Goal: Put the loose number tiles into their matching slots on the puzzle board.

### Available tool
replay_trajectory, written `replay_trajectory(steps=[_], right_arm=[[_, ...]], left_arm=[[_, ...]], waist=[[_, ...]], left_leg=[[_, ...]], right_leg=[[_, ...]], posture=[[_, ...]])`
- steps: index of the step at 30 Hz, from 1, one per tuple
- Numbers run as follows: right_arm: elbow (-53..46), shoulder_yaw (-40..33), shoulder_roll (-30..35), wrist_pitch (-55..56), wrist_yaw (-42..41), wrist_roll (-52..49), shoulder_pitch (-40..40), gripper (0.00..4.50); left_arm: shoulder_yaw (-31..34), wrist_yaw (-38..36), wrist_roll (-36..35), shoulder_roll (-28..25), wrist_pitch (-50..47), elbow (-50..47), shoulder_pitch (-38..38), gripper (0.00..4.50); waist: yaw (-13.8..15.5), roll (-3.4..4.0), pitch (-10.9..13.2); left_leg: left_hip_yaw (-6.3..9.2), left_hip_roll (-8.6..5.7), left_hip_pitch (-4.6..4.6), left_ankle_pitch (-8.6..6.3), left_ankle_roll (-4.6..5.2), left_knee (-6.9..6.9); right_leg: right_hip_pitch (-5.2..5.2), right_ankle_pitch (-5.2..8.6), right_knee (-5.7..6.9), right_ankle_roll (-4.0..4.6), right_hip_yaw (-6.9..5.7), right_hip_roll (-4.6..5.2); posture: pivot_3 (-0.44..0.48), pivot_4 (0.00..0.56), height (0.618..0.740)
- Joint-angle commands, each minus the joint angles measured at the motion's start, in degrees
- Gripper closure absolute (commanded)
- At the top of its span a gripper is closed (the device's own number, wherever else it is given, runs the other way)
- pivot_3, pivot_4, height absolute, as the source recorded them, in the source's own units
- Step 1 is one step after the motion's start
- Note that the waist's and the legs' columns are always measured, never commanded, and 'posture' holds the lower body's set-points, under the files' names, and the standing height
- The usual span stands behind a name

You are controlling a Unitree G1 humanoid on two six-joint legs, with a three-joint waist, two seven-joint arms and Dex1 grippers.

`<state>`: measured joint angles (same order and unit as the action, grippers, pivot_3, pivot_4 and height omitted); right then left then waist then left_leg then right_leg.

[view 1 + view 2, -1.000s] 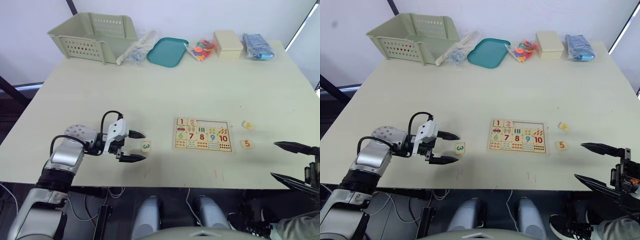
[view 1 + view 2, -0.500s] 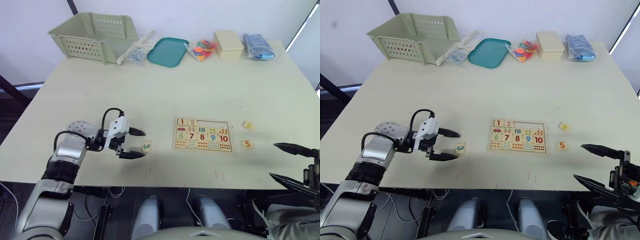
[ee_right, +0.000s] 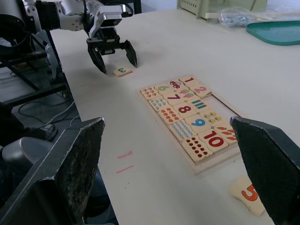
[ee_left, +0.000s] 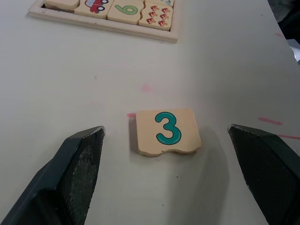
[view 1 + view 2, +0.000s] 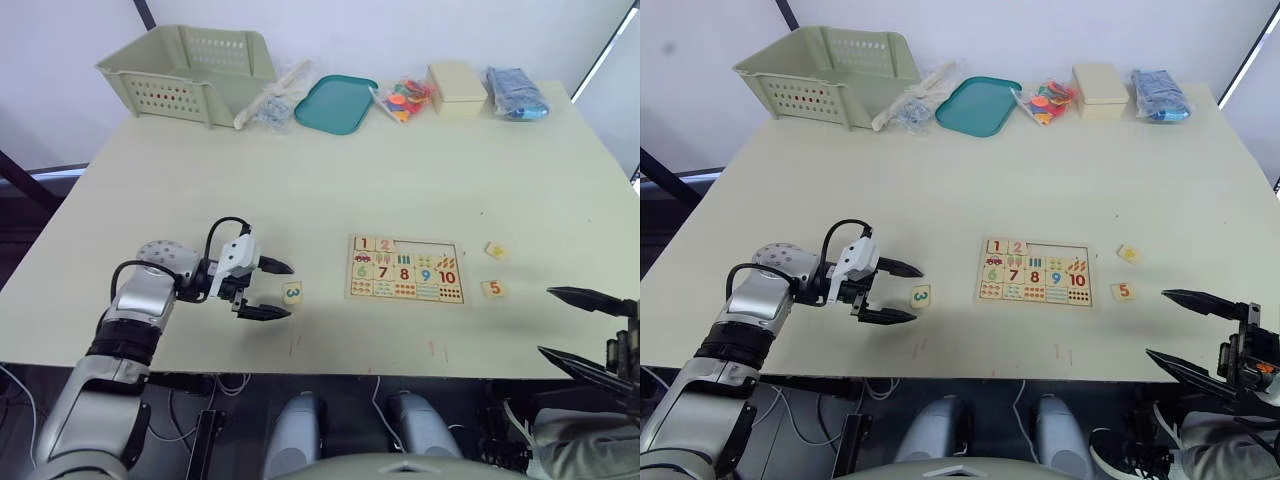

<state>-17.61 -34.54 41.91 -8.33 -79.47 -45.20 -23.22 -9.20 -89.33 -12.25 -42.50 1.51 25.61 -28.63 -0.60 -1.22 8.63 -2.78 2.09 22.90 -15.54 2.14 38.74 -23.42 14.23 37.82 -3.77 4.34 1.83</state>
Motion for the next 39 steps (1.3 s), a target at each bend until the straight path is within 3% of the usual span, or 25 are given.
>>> replay_trajectory(steps=[1, 10, 23, 31, 39], right_arm=[[-1.59, -1.04, -0.14, 1.06, 0.11, -0.34, 0.02, 0.00], [-1.40, -1.15, 0.15, 0.89, 0.07, -0.22, 0.33, 0.00], [-2.67, -1.64, -0.43, 1.03, 0.41, -0.31, -0.86, 0.00], [-3.89, -2.08, -0.99, 1.06, 1.11, -0.58, -2.14, 0.00], [-5.85, -3.18, -1.73, 1.10, 1.72, -1.09, -4.58, 0.00]], left_arm=[[-0.15, -2.19, -0.02, -0.08, 1.36, 0.52, -1.15, 0.03], [-12.21, -3.17, -4.14, -4.76, 10.83, 11.52, -9.30, 0.03], [-34.58, -3.17, -11.45, -4.95, 24.69, 26.07, -23.49, 0.03], [-40.34, -3.17, -13.20, -0.96, 35.62, 31.85, -27.44, 0.03], [-42.81, -3.17, -15.56, 0.15, 36.39, 32.73, -27.95, 0.03]], waist=[[-0.01, 0.00, 0.00], [0.00, -0.01, 0.00], [0.34, -0.01, 0.01], [0.89, -0.01, 0.00], [1.34, -0.01, 0.00]], left_leg=[[0.00, 0.00, 0.00, 0.00, 0.00, 0.00], [0.00, -0.01, 0.01, 0.00, 0.00, 0.01], [-0.01, -0.01, 0.10, 0.00, 0.01, 0.14], [0.00, -0.01, 0.18, 0.00, 0.01, 0.25], [0.05, 0.00, 0.32, -0.01, 0.01, 0.41]], right_leg=[[0.00, 0.00, 0.00, 0.00, 0.00, 0.00], [0.01, 0.00, 0.01, 0.00, -0.01, -0.02], [0.01, 0.00, 0.01, 0.00, -0.06, -0.03], [0.01, 0.00, 0.00, -0.01, -0.11, -0.02], [-0.01, 0.00, -0.01, -0.01, -0.19, -0.02]], posture=[[0.000, 0.150, 0.740], [0.000, 0.150, 0.740], [0.000, 0.150, 0.740], [0.000, 0.150, 0.740], [0.000, 0.150, 0.740]])
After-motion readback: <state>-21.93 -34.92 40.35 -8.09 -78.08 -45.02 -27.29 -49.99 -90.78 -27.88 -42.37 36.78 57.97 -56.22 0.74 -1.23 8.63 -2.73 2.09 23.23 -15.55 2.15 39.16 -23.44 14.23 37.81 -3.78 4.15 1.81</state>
